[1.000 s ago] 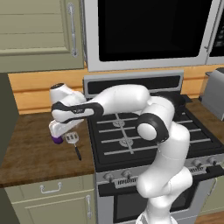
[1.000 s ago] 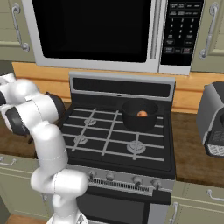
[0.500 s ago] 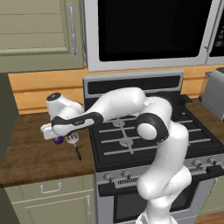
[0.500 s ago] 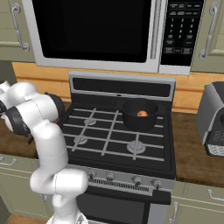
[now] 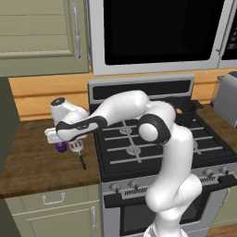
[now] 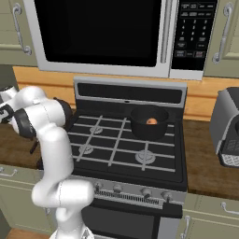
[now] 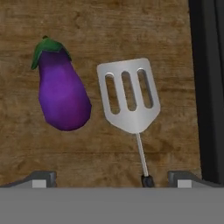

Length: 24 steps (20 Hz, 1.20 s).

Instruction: Put the onion and eggplant in the pot. Retrieve the spatula and lightly stir the vegetables in the pot.

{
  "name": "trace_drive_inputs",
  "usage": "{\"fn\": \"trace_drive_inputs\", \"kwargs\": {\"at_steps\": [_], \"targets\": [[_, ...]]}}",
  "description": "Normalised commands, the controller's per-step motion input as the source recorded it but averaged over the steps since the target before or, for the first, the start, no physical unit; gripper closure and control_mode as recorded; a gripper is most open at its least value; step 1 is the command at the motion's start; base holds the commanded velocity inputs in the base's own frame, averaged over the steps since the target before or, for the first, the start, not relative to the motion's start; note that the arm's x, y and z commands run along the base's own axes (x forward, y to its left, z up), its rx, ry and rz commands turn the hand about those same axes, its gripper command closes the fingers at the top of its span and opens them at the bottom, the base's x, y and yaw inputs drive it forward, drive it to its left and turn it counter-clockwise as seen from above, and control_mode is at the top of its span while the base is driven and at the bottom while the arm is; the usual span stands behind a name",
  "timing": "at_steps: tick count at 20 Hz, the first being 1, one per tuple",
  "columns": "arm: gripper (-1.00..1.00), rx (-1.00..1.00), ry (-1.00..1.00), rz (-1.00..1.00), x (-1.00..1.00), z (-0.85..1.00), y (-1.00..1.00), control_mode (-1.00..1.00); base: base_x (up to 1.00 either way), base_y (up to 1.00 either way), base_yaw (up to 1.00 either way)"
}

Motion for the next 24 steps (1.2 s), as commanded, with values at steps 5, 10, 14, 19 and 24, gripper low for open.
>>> {"fn": "trace_drive_inputs", "kwargs": {"at_steps": [5,10,14,19,24], "targets": [[-1.00,0.00,0.06,-0.01,0.34,-0.19,0.12,-1.00,0.00,0.00,0.00],[-1.00,0.00,0.03,0.00,0.07,-0.08,0.22,-1.00,0.00,0.00,0.00],[-1.00,0.00,0.06,0.00,0.16,-0.18,0.11,-1.00,0.00,0.00,0.00],[-1.00,0.00,0.02,0.00,0.14,-0.30,0.07,-1.00,0.00,0.00,0.00],[-1.00,0.00,0.00,0.00,0.10,-0.20,0.11,-1.00,0.00,0.00,0.00]]}}
